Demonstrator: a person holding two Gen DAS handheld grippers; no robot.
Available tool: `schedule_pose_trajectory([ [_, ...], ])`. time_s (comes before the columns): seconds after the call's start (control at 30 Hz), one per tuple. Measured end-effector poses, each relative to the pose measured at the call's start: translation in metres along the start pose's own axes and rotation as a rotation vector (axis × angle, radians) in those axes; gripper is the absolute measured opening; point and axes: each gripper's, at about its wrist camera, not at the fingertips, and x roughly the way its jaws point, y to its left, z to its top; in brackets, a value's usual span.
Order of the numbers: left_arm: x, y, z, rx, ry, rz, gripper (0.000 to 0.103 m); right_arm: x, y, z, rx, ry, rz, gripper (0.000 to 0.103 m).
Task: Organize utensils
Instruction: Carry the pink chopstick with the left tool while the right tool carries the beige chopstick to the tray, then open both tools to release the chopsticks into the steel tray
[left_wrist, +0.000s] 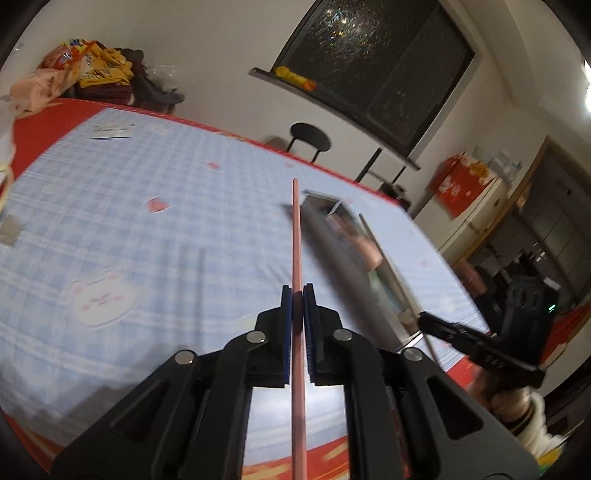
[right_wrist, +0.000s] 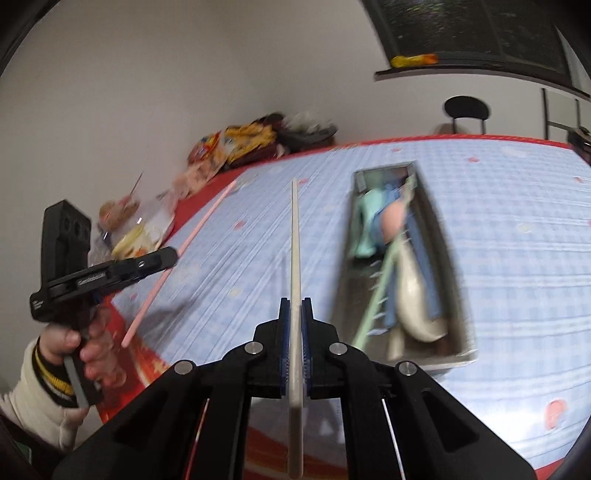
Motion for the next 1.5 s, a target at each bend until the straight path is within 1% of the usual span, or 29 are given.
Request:
schedule_pose_trajectory([
  [0.1, 0.021, -0.018, 0.008, -0.044, 0.005, -0.05, 0.01, -0.008, -0.023, 0.015, 0.052, -0.035, -0.027, 0.006],
  [0.17, 0.046, -0.034, 0.011, -0.078, 0.023, -0.087, 0.01, -0.009, -0.041, 0.027, 0.104, -0.053, -0.045, 0.007],
  [0.2, 0.055, -0.04, 0.011, -0.085, 0.029, -0.091, 0.01, -0.008, -0.047, 0.03, 0.122, -0.055, -0.055, 0.006],
  [0.27, 0.082, -0.056, 0.014, -0.126, 0.054, -0.125, 0.01, -0.003, -0.061, 0.037, 0.155, -0.058, -0.085, 0.006],
  [0.33, 0.101, -0.066, 0.018, -0.152, 0.059, -0.134, 0.01, 0.003, -0.072, 0.04, 0.176, -0.051, -0.104, 0.006],
  [0.5, 0.14, -0.078, 0.021, -0.243, 0.064, -0.117, 0.01, 0.024, -0.088, 0.04, 0.214, -0.024, -0.119, 0.007],
  [0.53, 0.147, -0.08, 0.02, -0.251, 0.065, -0.099, 0.01, 0.028, -0.09, 0.04, 0.218, -0.02, -0.121, 0.007],
  [0.6, 0.158, -0.085, 0.019, -0.243, 0.071, -0.074, 0.01, 0.033, -0.092, 0.04, 0.222, -0.013, -0.123, 0.007],
  [0.8, 0.169, -0.083, 0.021, -0.24, 0.053, -0.005, 0.01, 0.043, -0.095, 0.044, 0.204, -0.005, -0.13, 0.007],
  [1.0, 0.181, -0.082, 0.02, -0.233, 0.082, 0.021, 0.009, 0.052, -0.095, 0.043, 0.193, 0.021, -0.131, 0.007],
  [1.13, 0.173, -0.085, 0.025, -0.187, 0.062, 0.041, 0.02, 0.048, -0.088, 0.046, 0.157, 0.02, -0.165, 0.008],
  [1.2, 0.162, -0.086, 0.031, -0.154, 0.04, 0.053, 0.028, 0.04, -0.083, 0.049, 0.13, 0.01, -0.18, 0.016],
  [1.27, 0.147, -0.089, 0.037, -0.11, 0.012, 0.084, 0.04, 0.031, -0.074, 0.052, 0.089, -0.005, -0.214, 0.035],
  [1.37, 0.122, -0.091, 0.046, -0.051, -0.039, 0.127, 0.052, 0.018, -0.065, 0.056, 0.044, -0.02, -0.252, 0.044],
  [1.4, 0.115, -0.091, 0.048, -0.036, -0.051, 0.137, 0.054, 0.015, -0.064, 0.057, 0.038, -0.023, -0.263, 0.046],
  [1.5, 0.089, -0.094, 0.051, 0.048, -0.096, 0.185, 0.068, 0.003, -0.056, 0.06, 0.01, -0.037, -0.309, 0.057],
])
